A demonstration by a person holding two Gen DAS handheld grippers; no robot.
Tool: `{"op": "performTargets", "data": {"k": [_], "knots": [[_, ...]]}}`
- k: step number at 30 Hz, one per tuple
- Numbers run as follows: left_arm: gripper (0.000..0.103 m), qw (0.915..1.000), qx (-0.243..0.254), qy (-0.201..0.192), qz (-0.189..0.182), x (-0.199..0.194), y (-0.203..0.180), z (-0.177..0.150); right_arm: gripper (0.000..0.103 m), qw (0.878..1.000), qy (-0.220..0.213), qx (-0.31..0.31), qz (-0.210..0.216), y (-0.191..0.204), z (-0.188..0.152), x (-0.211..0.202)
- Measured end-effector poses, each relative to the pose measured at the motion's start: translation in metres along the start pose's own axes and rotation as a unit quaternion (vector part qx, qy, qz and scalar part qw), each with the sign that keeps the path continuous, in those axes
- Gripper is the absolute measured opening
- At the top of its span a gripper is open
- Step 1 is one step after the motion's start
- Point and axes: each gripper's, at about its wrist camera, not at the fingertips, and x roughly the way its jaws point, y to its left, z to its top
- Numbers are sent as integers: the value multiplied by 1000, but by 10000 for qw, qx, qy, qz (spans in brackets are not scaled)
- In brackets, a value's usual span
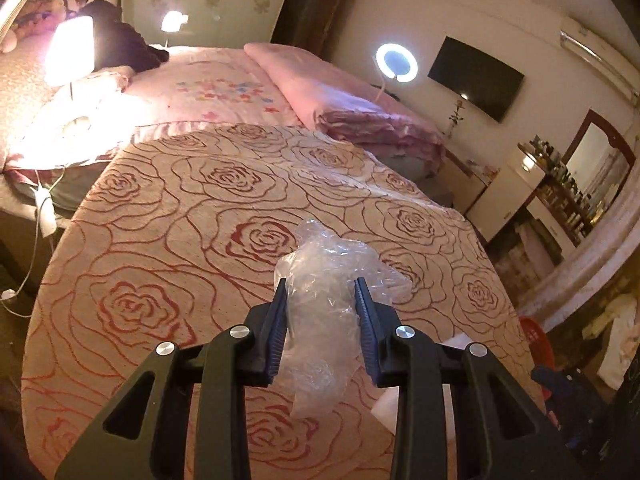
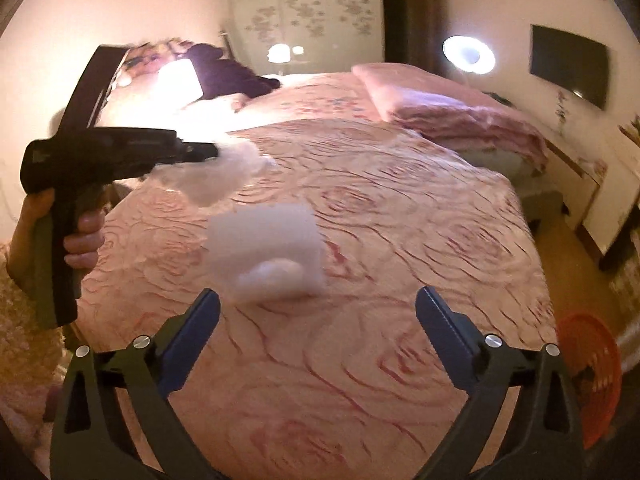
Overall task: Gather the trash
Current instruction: 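Grasp the white foam block with the right gripper while the left gripper holds the plastic bag, then carry the clear plastic bag and foam block over the red basket with both grippers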
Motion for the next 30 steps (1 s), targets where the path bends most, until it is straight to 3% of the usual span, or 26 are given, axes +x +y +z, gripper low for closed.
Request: {"op": "performTargets", "data": {"k": [10, 16, 20, 24, 30], "knots": [[30, 9999, -87, -100, -41, -6, 7, 5, 96, 9992, 190, -297, 202, 28, 23, 43], [30, 9999, -74, -68, -63, -6, 5, 3, 96, 9983, 456, -317, 157, 30, 24, 65], [30, 9999, -76, -53, -66, -5, 5, 3, 95, 9989, 416, -199, -1, 26, 23, 67], [30, 10000, -39, -16, -80, -3, 0, 1, 76, 9987, 459, -207, -74, 22, 23, 67], [30, 9999, 37, 2, -96, 0, -4, -1, 76, 9993, 346, 25, -172, 13, 20, 54]]}}
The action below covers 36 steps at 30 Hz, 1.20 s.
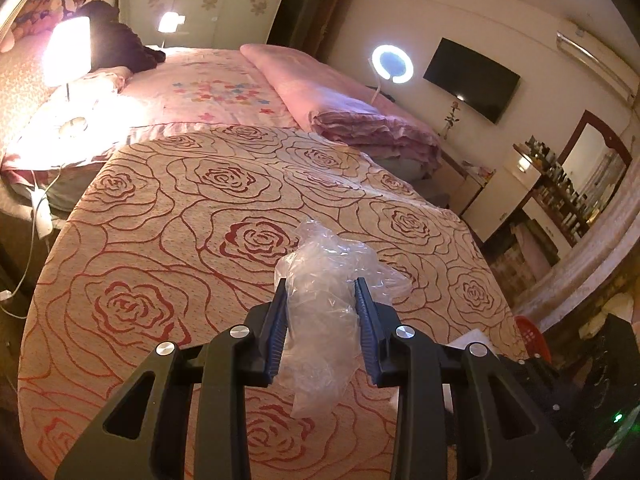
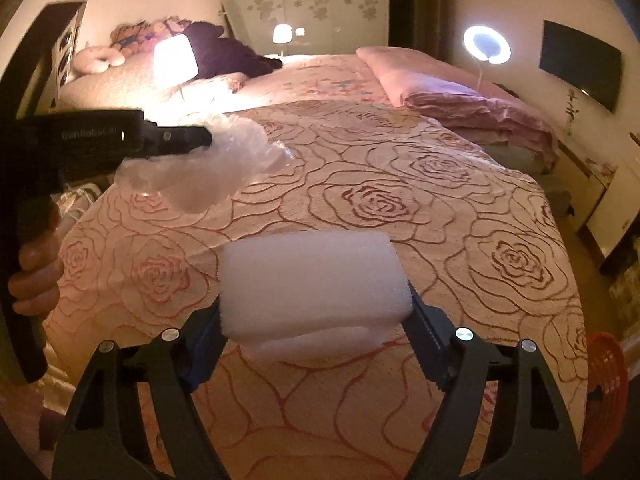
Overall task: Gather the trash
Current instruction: 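Carry the clear plastic bag and foam block over the red basket with both grippers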
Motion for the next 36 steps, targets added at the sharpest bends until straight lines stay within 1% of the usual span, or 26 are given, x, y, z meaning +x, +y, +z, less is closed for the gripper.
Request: {"op": "performTargets", "data": {"k": [6, 9, 14, 21, 28, 36], "knots": [[30, 9999, 86, 44, -60, 3, -9, -4, 76, 9992, -180, 205, -278, -16, -7, -25], [30, 9997, 182, 78, -104, 4, -18, -7, 76, 9979, -241, 456, -389, -31, -13, -38], [30, 9991, 357, 148, -181, 7, -35, -15, 76, 9933, -329, 916, -622, -60, -23, -57], [30, 9977, 565, 272, -250, 12, -53, -27, 76, 9864, -422, 1325, -879, -88, -38, -77], [30, 9964, 702, 372, -284, 17, -64, -36, 76, 9821, -493, 1481, -1054, -99, -44, -86], [30, 9949, 835, 452, -334, 21, -78, -46, 76, 9800, -545, 1559, -1110, -103, -48, -93]]}}
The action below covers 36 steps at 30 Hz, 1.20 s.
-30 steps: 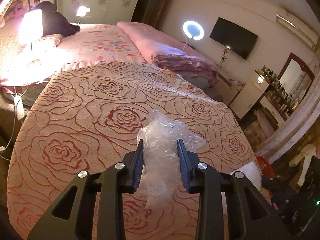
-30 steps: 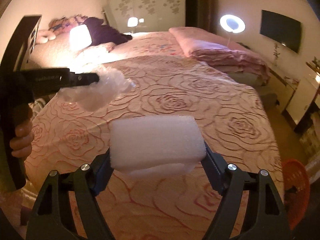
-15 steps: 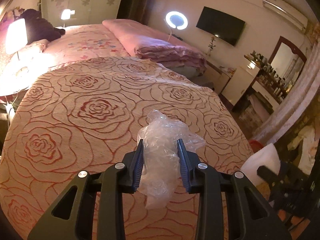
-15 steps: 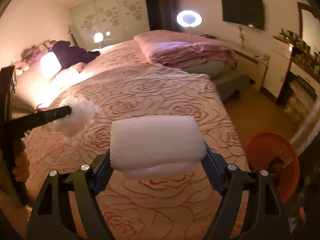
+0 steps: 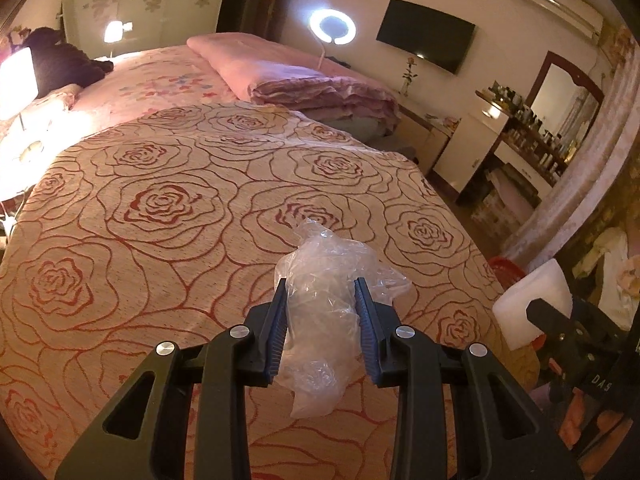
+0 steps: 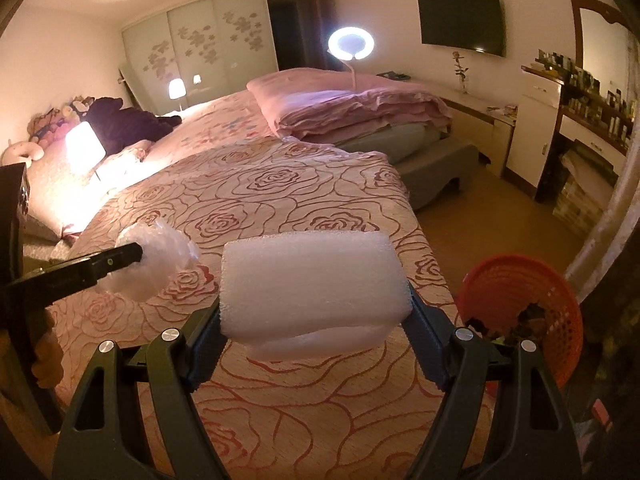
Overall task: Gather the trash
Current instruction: 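Carry the clear plastic bag and foam block over the red basket with both grippers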
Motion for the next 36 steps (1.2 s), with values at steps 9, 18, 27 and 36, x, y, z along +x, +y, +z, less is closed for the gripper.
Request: {"op": "performTargets", "data": {"k": [9, 18, 27, 36], "knots": [[30, 9998, 174, 131, -36, 8, -18, -10, 76, 9998, -5, 187, -44, -13, -3, -2], [30, 9987, 458, 208, -106, 13, -45, -17, 76, 9991, -109, 386, -142, -33, -7, -9], [30, 9954, 884, 323, -186, 29, -82, -19, 76, 9963, -233, 747, -355, -71, -10, -16], [30, 9887, 1367, 390, -476, 47, -136, -10, 76, 9905, -388, 1067, -776, -126, -13, -31]]}}
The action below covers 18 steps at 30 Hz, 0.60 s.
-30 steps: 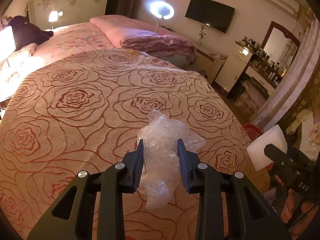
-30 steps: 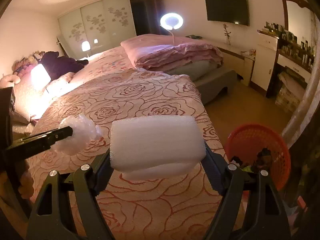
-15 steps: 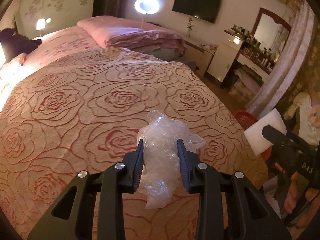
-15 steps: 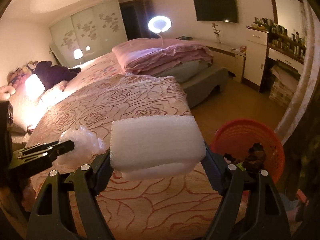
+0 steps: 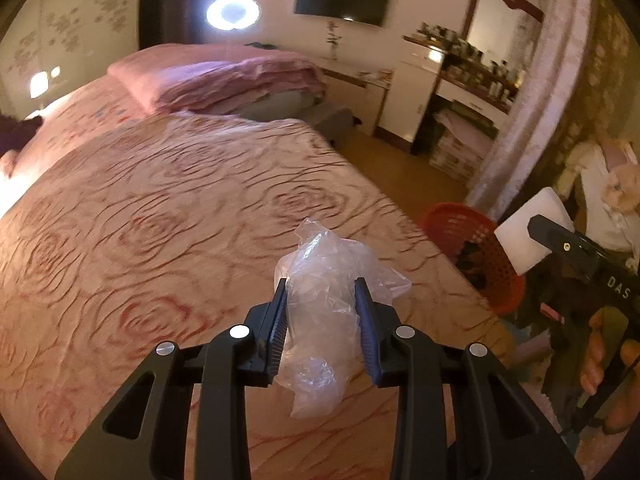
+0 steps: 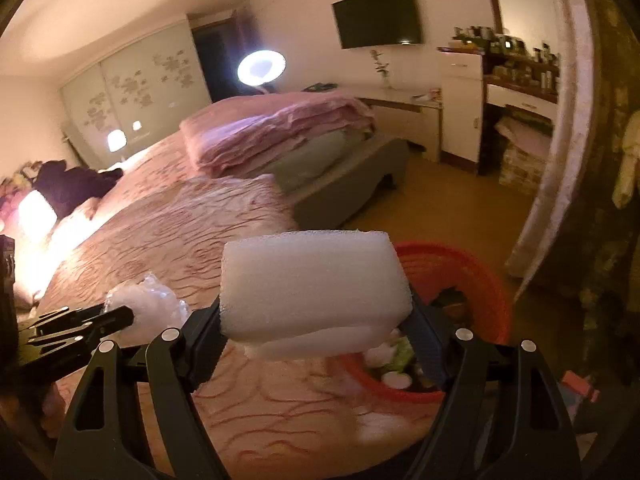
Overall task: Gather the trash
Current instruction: 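Carry the clear plastic bag and foam block over the red basket with both grippers, then open both grippers over the red basket, dropping the plastic bag and foam block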
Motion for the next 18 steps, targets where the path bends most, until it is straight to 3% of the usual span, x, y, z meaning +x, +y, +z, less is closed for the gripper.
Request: {"op": "performTargets", "data": {"k": [10, 18], "knots": [[30, 9964, 632, 182, -540, 39, -72, 30, 76, 9967, 81, 508, -625, -76, 0, 4], [31, 9882, 1038, 559, -979, 80, -125, 35, 76, 9941, 337, 689, -771, -103, -4, 25]]}}
